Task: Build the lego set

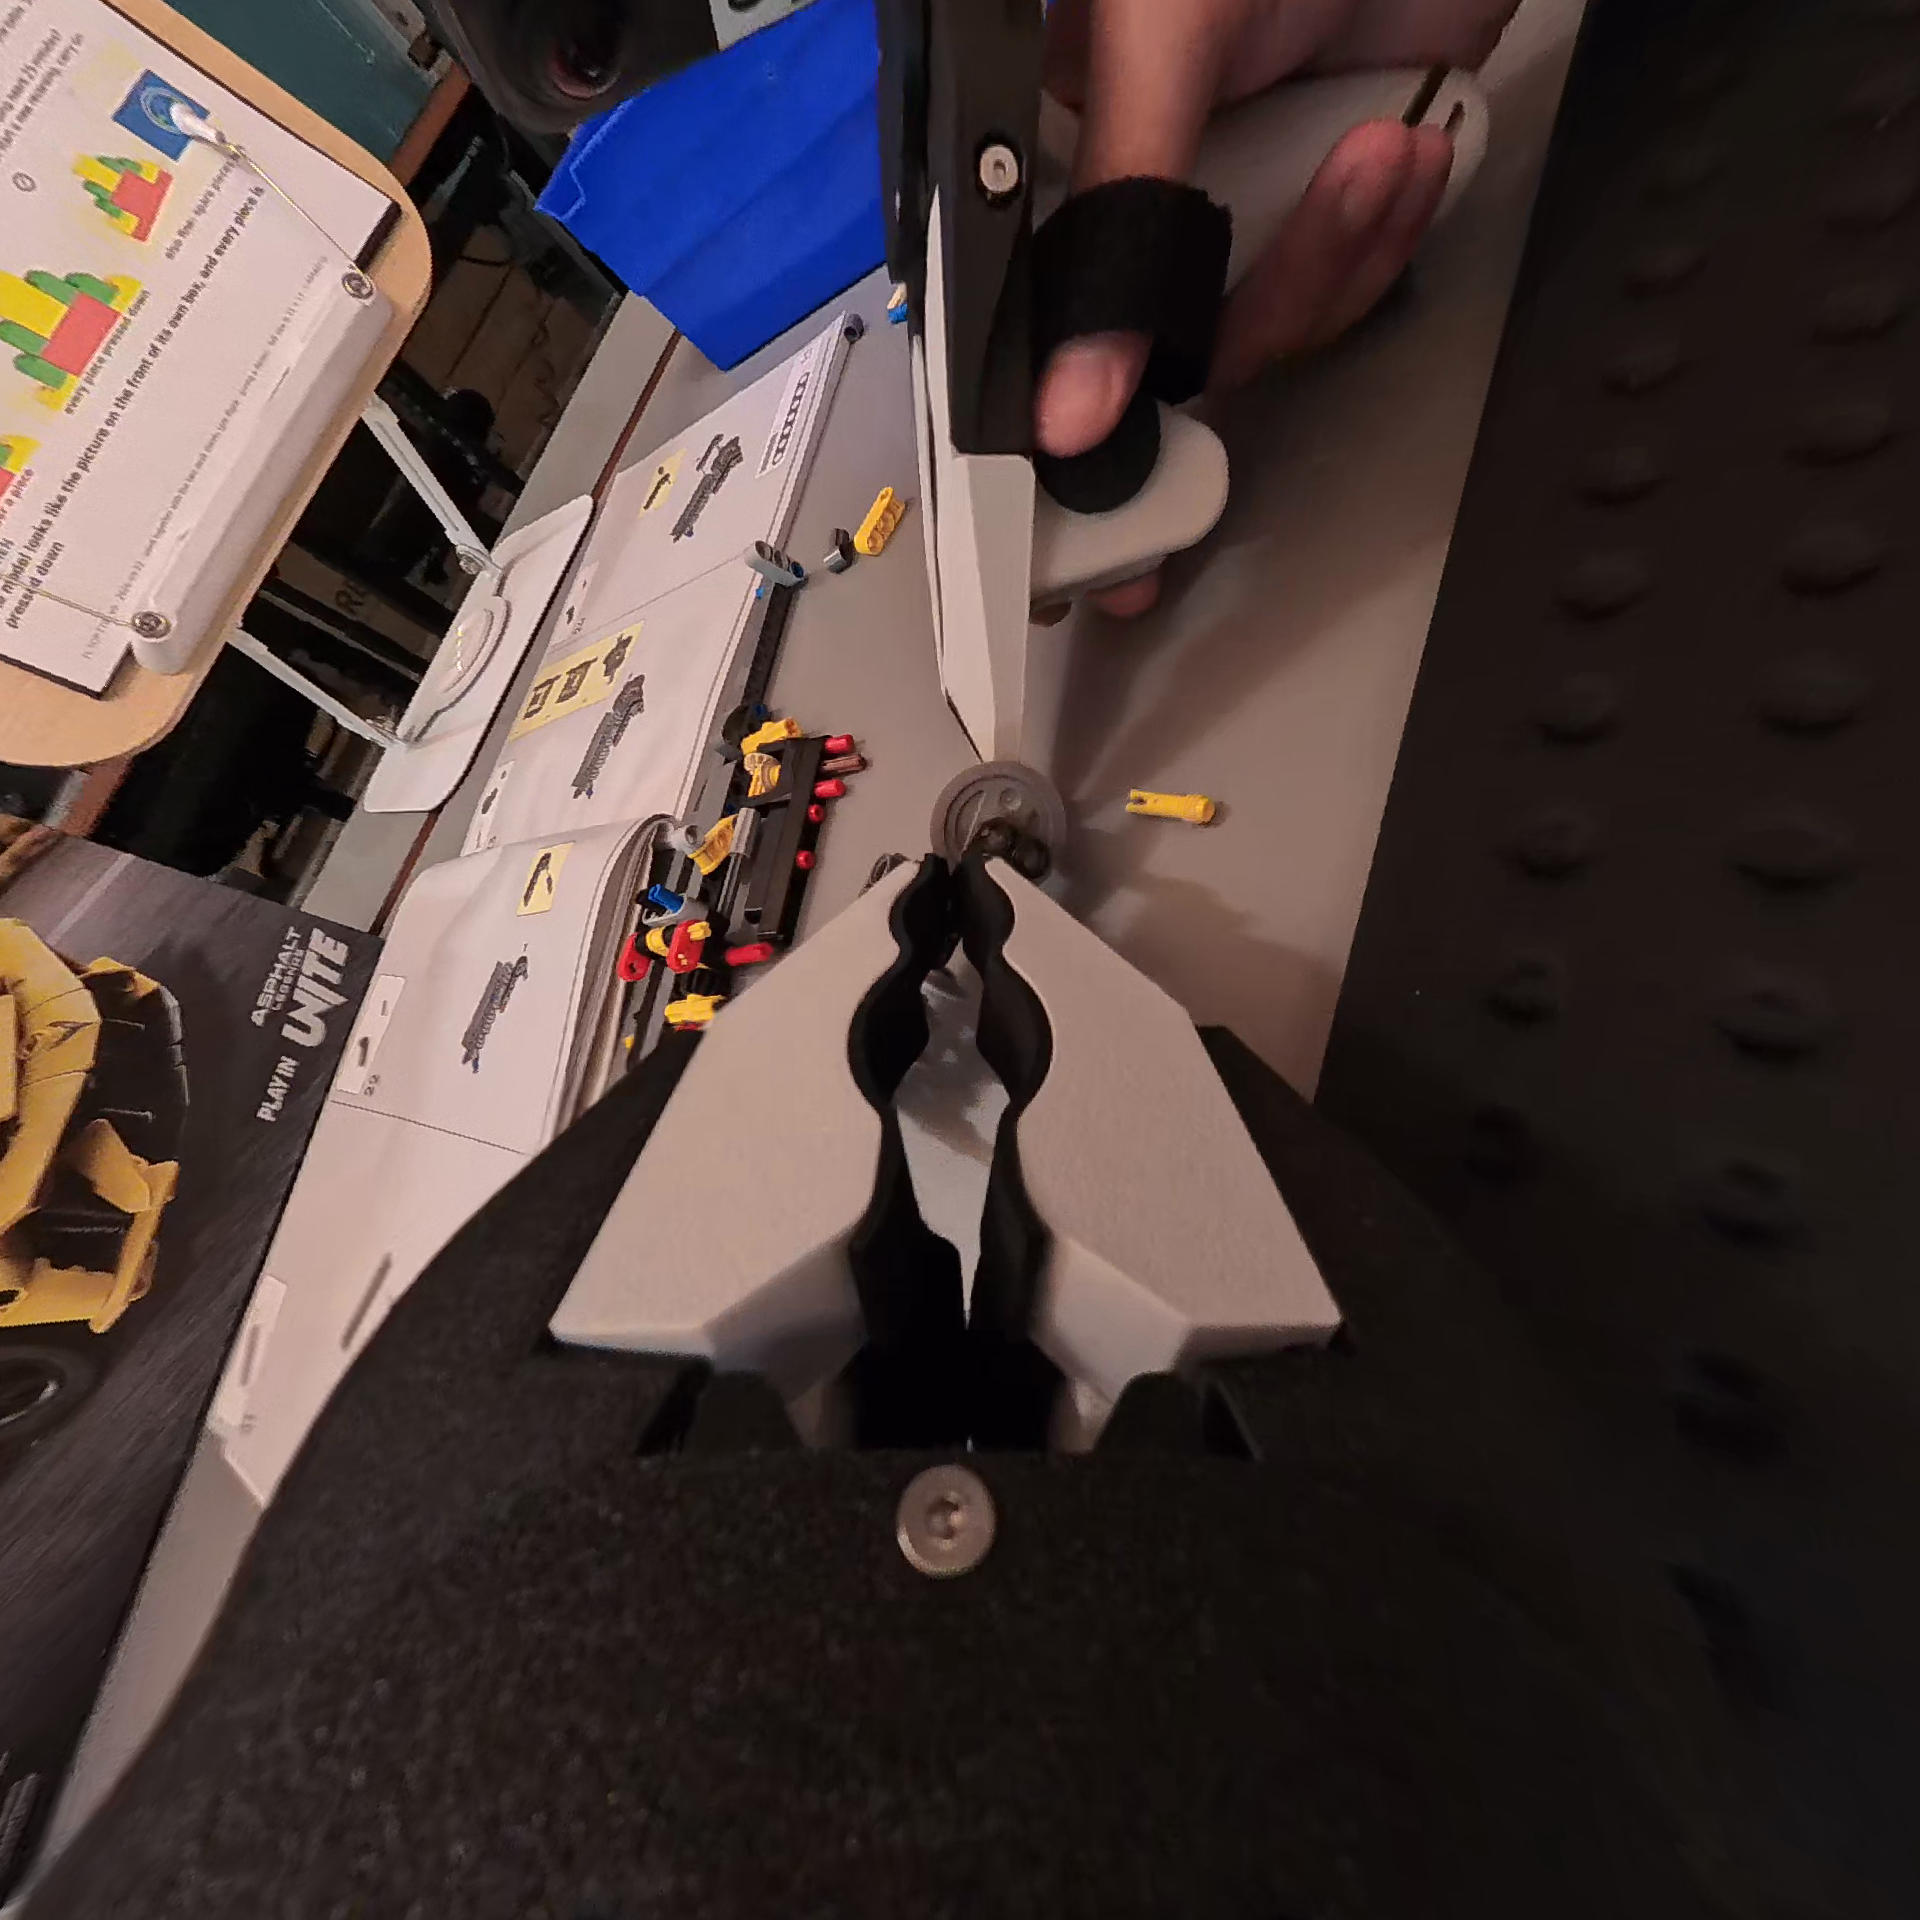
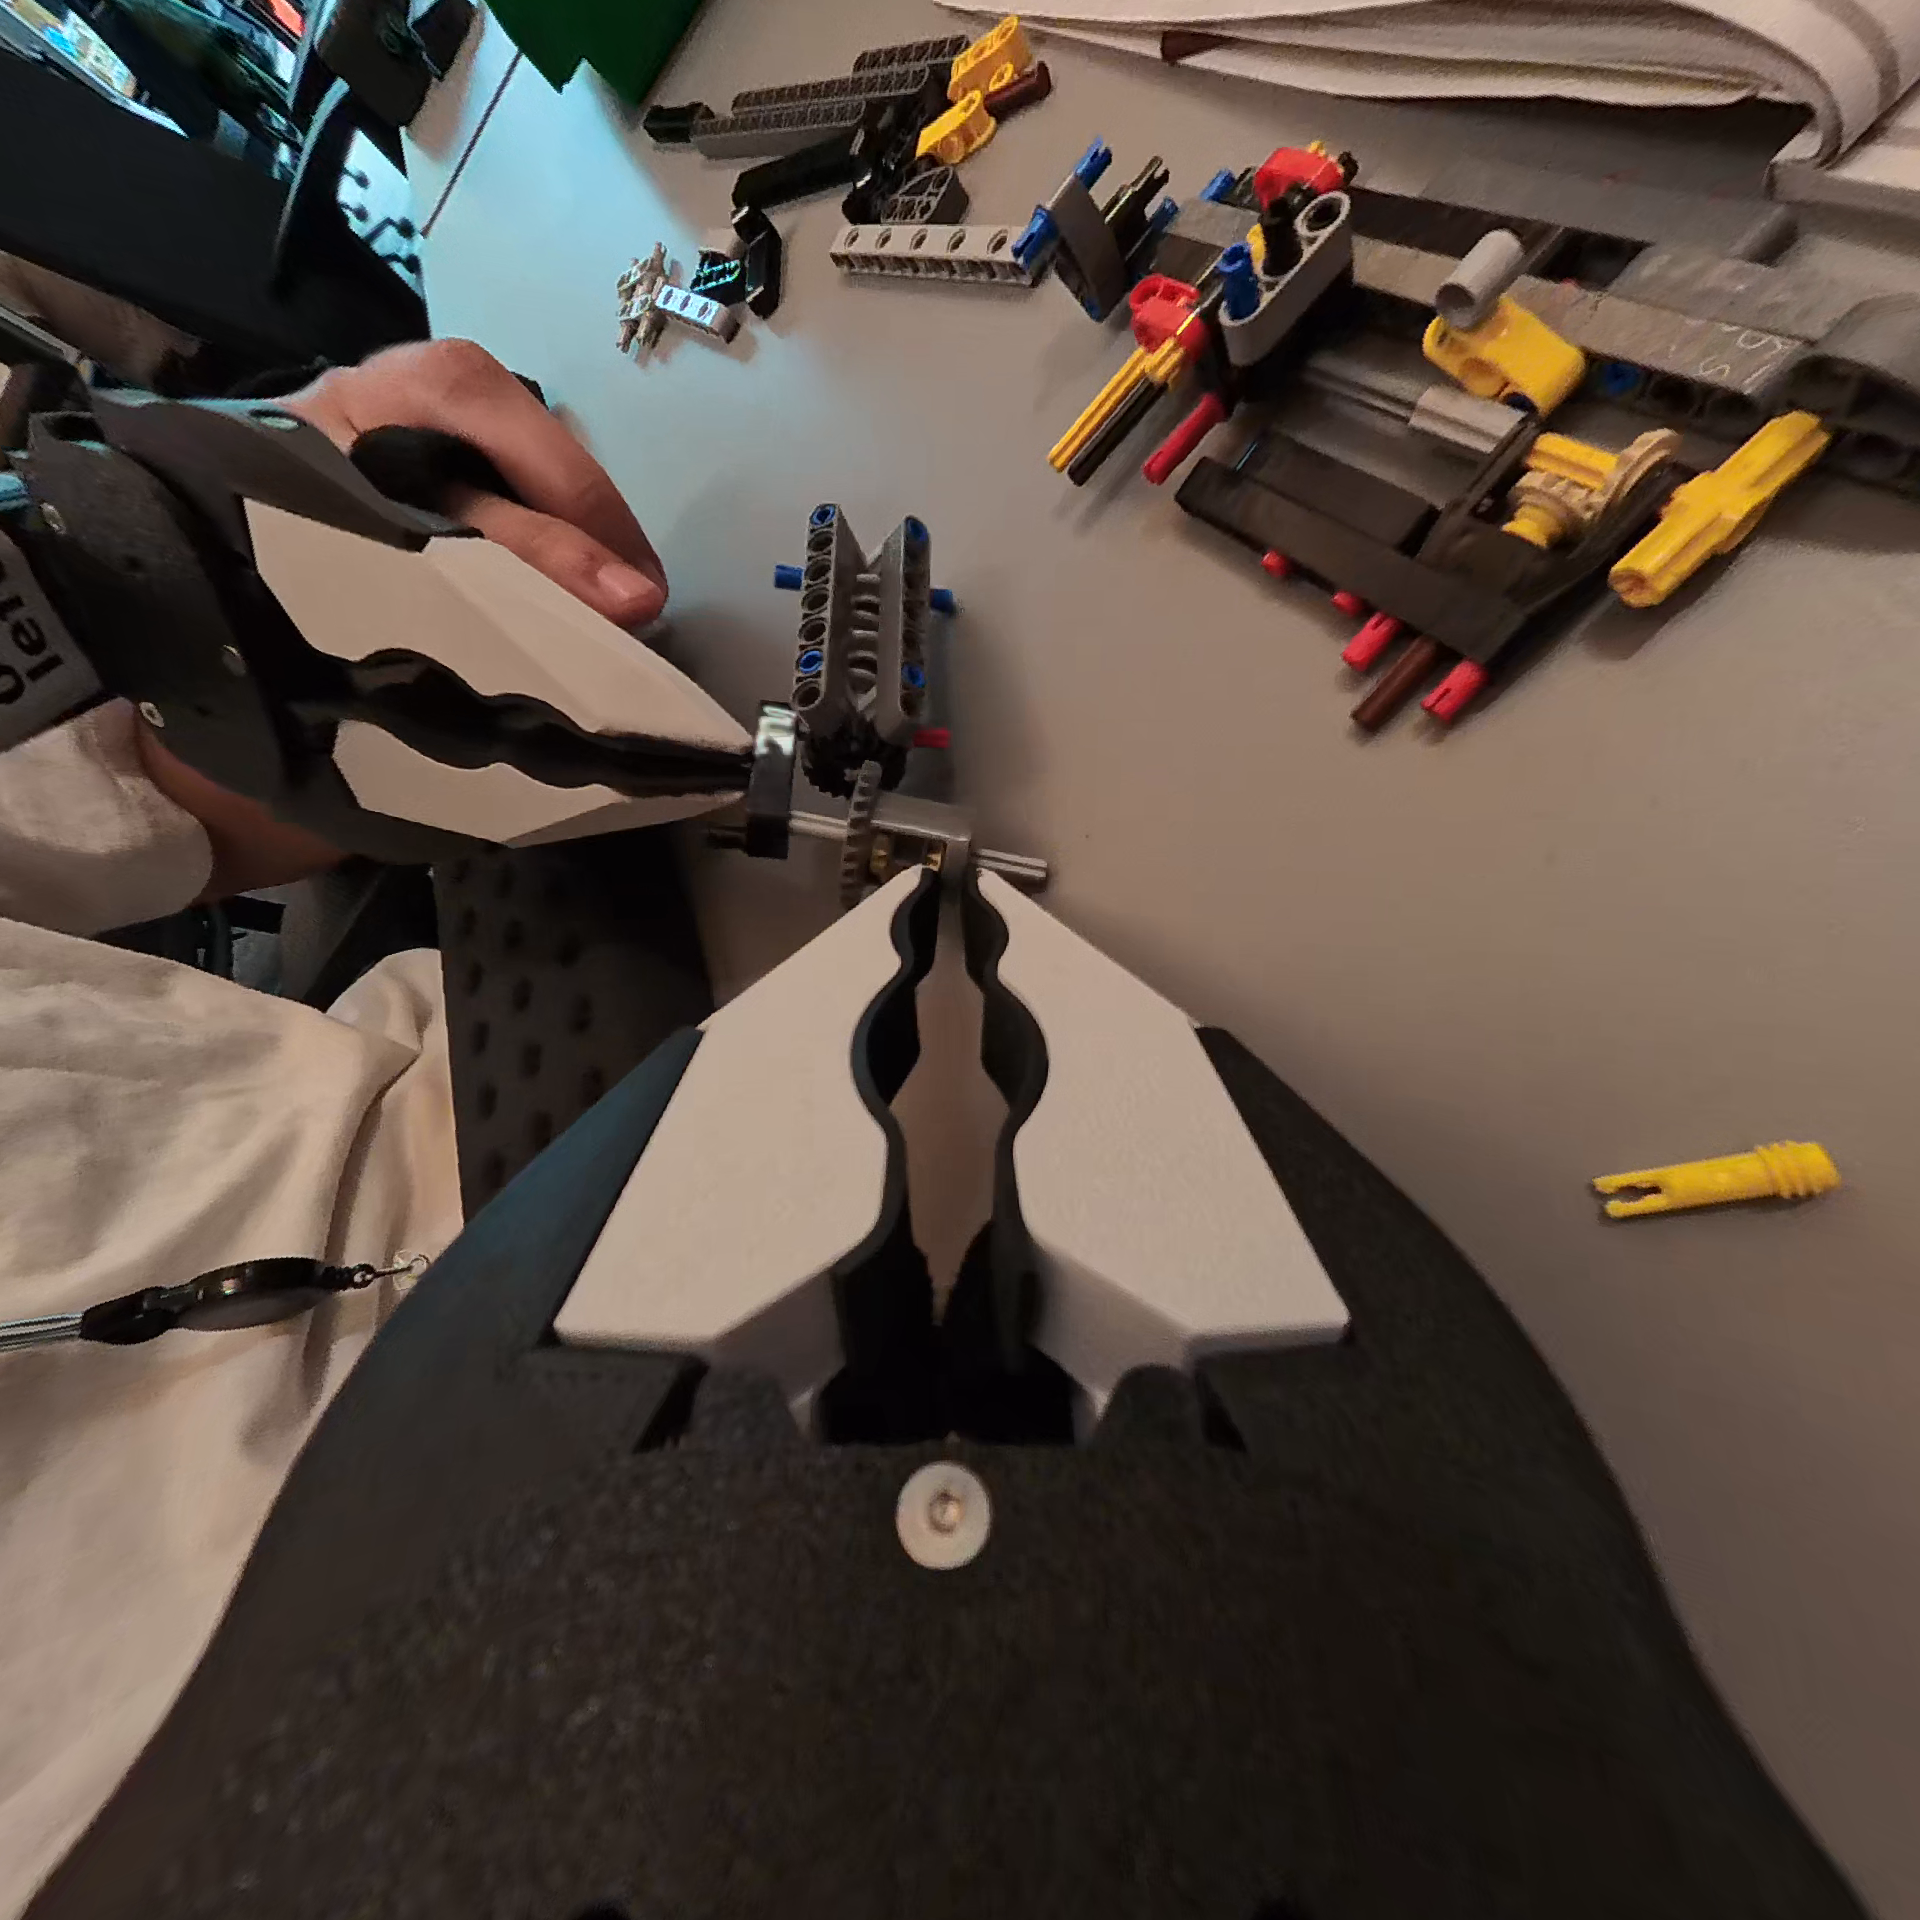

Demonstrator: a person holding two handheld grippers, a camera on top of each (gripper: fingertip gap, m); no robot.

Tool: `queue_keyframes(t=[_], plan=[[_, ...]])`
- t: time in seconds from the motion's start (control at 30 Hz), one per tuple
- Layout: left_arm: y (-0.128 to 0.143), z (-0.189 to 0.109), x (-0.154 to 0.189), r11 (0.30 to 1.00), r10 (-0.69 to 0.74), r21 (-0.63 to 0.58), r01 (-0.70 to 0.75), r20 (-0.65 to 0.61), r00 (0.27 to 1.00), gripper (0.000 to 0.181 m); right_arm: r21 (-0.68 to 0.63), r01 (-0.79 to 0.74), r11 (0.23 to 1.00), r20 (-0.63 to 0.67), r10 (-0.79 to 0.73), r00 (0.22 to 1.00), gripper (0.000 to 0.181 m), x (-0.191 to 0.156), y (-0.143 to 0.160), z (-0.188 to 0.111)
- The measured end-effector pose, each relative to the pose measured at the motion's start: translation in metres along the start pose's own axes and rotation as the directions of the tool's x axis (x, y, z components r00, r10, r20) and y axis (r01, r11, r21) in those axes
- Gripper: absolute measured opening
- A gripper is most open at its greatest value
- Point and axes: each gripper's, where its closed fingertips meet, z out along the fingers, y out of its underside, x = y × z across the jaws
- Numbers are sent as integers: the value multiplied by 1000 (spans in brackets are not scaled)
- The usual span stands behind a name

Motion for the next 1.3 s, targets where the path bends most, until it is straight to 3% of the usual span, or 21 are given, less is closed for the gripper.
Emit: queue_keyframes(t=[0.23, 0.53, 0.7, 0.83, 1.07, 1.2, 1.3], plan=[[10, 0, 7, 967, 249, -50, -249, -5, 968, 4, -13, 31, 999, -37, -32, 999, 3, 3, 1, 1], [19, -5, 10, 906, 398, -104, -411, -126, 909, 20, -20, 41, 999, -29, -41, 999, 3, 1, 0, 5], [34, 0, 6, 830, 520, -160, -534, -123, 845, 20, -22, 49, 999, -27, -49, 998, 3, 0, 0, 6], [28, 6, -2, 797, 585, -154, -584, -45, 810, 14, -18, 81, 997, -56, -82, 995, 3, 2, -2, 6], [14, 6, -10, 909, 411, -107, -403, 70, 909, 6, 29, 73, 997, -48, -71, 996, 6, 4, -7, 3], [19, 7, -12, 937, 342, -111, -331, 100, 934, 6, 35, 67, 997, 47, -68, 997, 14, -7, -8, -2], [19, 6, -13, 938, 338, -114, -326, 108, 935, 6, 91, 131, 987, 10, -132, 991, 15, -10, -19, -9]])
